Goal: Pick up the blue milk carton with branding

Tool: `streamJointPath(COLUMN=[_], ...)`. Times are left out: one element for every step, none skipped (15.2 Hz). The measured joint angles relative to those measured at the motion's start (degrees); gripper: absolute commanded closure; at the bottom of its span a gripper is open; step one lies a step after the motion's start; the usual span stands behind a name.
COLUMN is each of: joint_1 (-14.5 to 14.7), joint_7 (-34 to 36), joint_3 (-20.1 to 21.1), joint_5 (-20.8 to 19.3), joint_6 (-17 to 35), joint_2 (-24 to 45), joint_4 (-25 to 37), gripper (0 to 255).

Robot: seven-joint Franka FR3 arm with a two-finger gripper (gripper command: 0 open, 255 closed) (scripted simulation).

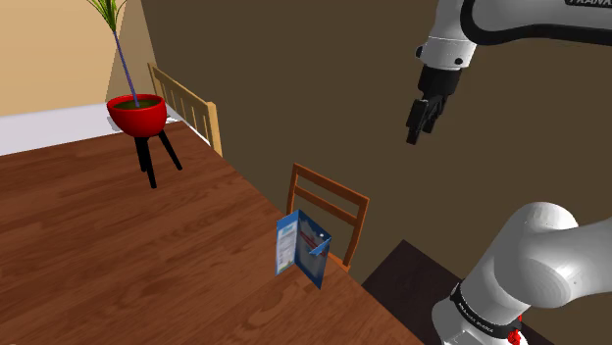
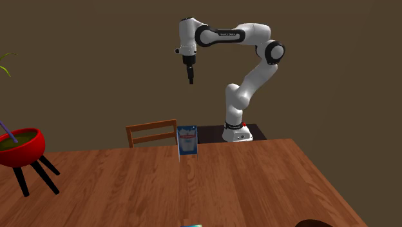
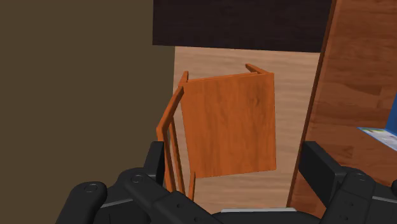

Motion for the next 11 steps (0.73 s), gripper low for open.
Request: streamJointPath(joint_1=[0.0,0.2,0.6,1.0,1.5,2.0,2.5,3.0,3.5,4.1,4.5], joint_7=[0.0,0.6,1.6,2.6,3.9,5.2,6.4,7.6,8.7,10.0,11.0], joint_3=[0.0,0.6,1.4,2.3,3.5,4.7,5.9,7.0,8.0,9.3,10.3], joint_5=[0.0,0.5,1.2,1.9,2.9,3.9,4.9,5.8,6.6,7.7,8.5], joint_6=[0.0,0.5,1.2,2.1,3.2,3.7,4.4,5.5,6.3,7.7,8.8], joint_2=[0.0,-0.3,-0.6,-0.8,-1.1,-1.3,-1.4,-1.2,-1.4,-1.3,-0.9], joint_4=[0.0,-0.7,-1.6,-2.5,-3.7,-4.2,-4.8,-5.4,-6.1,-7.1,-7.5], gripper=[0,0,0,0,0,0,0,0,0,0,0])
